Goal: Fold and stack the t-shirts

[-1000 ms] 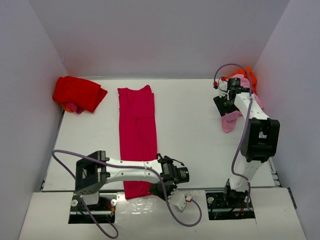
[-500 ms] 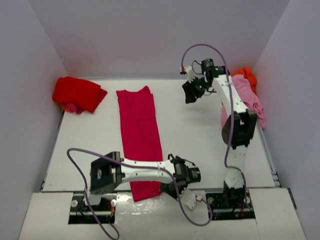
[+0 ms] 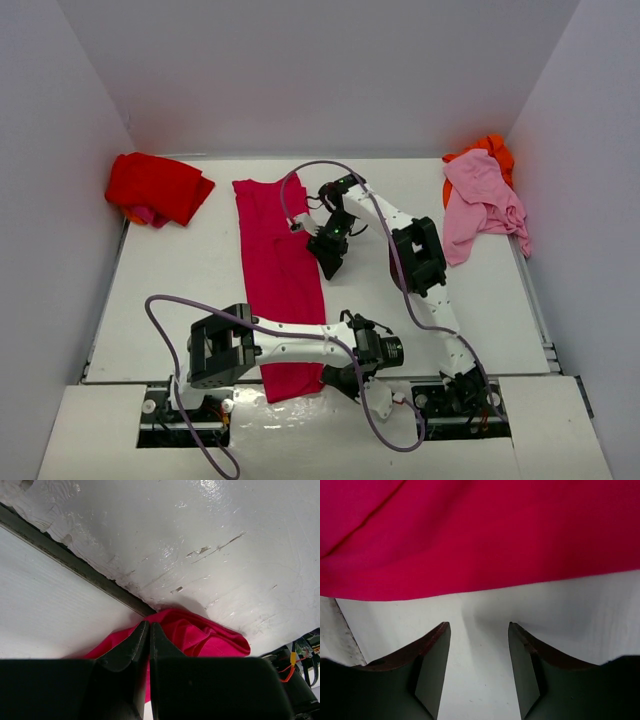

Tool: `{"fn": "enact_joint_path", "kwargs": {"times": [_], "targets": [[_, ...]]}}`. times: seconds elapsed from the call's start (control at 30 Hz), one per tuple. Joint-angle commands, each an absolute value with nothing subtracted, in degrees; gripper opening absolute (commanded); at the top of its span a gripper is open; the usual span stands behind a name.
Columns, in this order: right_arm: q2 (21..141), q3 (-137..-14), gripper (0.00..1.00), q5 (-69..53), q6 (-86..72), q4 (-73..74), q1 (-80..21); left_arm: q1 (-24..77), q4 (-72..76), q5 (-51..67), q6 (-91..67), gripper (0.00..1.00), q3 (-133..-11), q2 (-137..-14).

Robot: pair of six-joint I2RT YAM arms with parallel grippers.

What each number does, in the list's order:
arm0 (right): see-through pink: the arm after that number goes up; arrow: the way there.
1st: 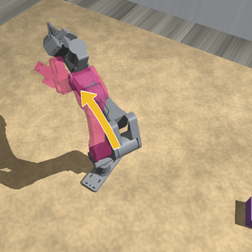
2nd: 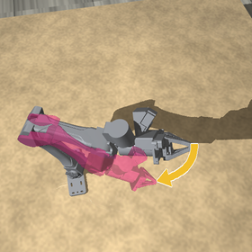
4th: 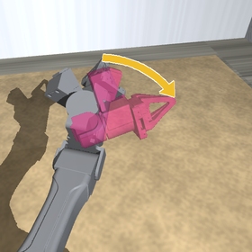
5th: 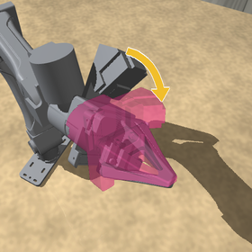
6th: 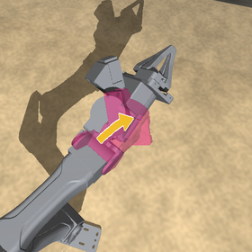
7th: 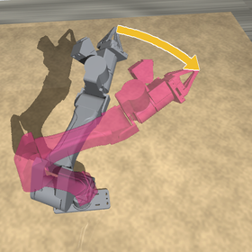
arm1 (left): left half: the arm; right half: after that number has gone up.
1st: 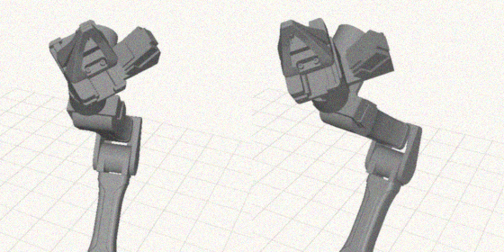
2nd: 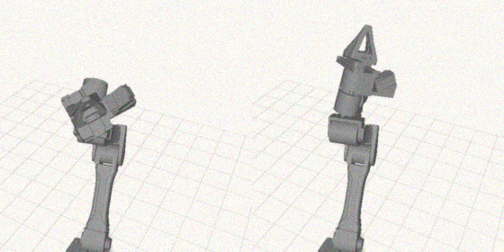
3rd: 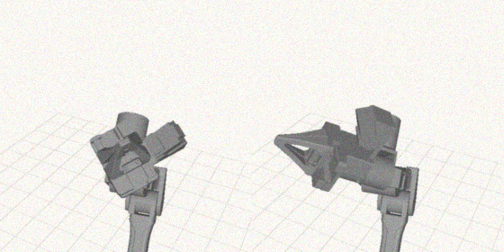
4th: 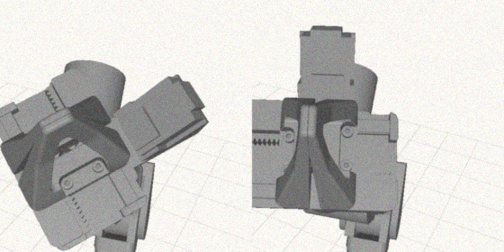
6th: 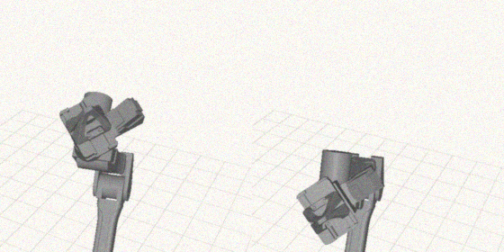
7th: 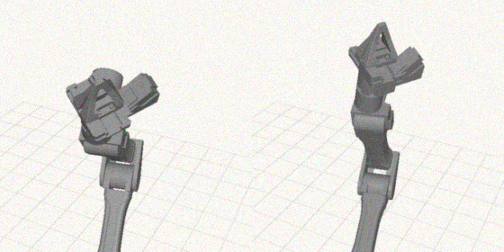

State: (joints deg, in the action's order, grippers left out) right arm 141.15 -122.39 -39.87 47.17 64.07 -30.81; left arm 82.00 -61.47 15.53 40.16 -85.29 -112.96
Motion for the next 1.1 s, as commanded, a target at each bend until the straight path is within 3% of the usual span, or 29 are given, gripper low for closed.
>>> {"fn": "enact_joint_path", "kwargs": {"times": [0.0, 0.73, 0.87, 1.0, 1.07], "targets": [[135.4, -122.3, 0.47, -41.9, 49.5, 67.9, -29.7, 82.1, -63.3, 15.2, 40.8, 0.00, -87.7, -112.3], [134.8, -118.8, 0.50, -48.8, 51.6, 67.9, -40.4, 83.6, -62.7, 11.8, 40.5, 0.00, -88.9, -114.6], [137.5, -118.4, 0.42, -48.7, 51.4, 67.9, -41.4, 83.6, -62.4, 11.6, 40.5, 0.00, -88.2, -114.4], [140.3, -119.5, 0.21, -48.2, 49.8, 67.8, -41.3, 83.6, -62.1, 12.0, 40.9, 0.00, -87.9, -114.2], [142.7, -122.1, 0.17, -47.0, 47.5, 67.5, -40.7, 83.6, -62.1, 12.5, 41.3, 0.00, -87.9, -114.3]]}}
